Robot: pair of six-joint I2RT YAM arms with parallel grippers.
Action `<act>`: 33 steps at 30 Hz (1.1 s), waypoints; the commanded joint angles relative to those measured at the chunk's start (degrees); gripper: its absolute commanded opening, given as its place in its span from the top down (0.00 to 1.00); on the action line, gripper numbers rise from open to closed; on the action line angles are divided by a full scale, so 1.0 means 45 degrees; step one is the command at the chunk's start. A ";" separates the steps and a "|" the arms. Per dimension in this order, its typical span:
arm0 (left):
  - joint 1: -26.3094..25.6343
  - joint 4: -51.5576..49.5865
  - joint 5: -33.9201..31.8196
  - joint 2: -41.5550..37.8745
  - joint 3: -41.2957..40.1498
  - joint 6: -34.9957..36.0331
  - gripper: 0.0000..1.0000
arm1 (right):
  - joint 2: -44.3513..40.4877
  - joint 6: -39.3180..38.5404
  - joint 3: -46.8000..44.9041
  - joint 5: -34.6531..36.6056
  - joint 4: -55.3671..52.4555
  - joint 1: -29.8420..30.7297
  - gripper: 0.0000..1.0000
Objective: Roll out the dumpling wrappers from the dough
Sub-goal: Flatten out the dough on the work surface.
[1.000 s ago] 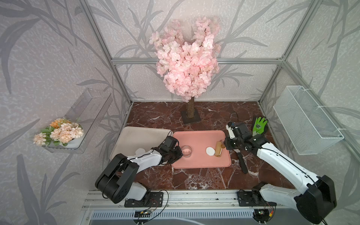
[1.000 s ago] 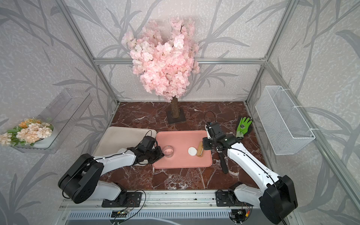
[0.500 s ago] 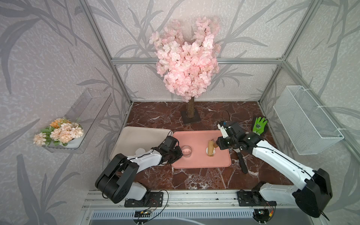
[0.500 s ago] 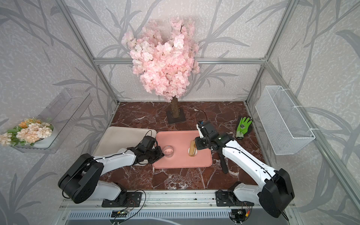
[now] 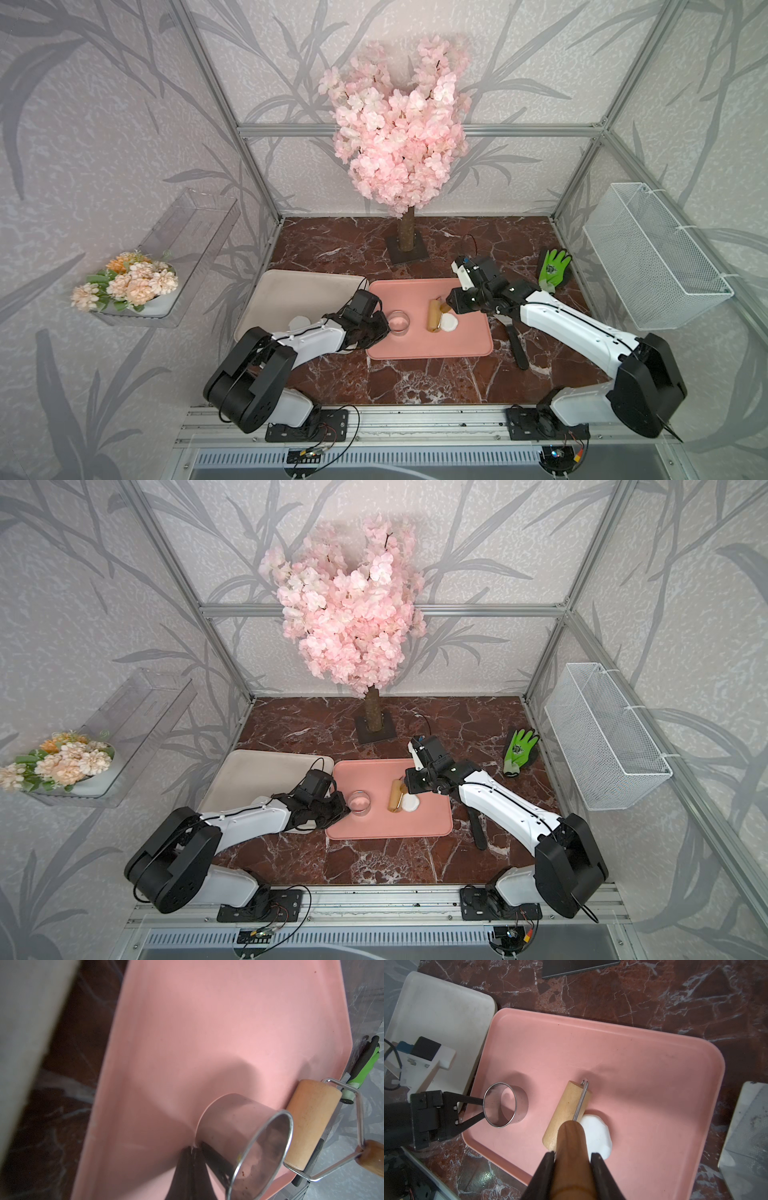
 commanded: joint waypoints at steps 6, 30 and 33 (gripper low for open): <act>0.0058 -0.1574 -0.0593 0.0502 -0.0488 0.0073 1.00 | -0.2235 -0.0447 0.0279 0.0503 -0.1040 -0.0088 1.00; 0.0065 -0.1571 -0.0633 0.0658 -0.0356 0.0100 1.00 | -0.2966 -0.0488 -0.2137 0.2239 -0.1953 -0.1803 1.00; 0.0067 -0.1519 -0.0610 0.0694 -0.0373 0.0068 1.00 | -0.2787 -0.0619 -0.1595 0.1790 -0.2223 -0.1793 1.00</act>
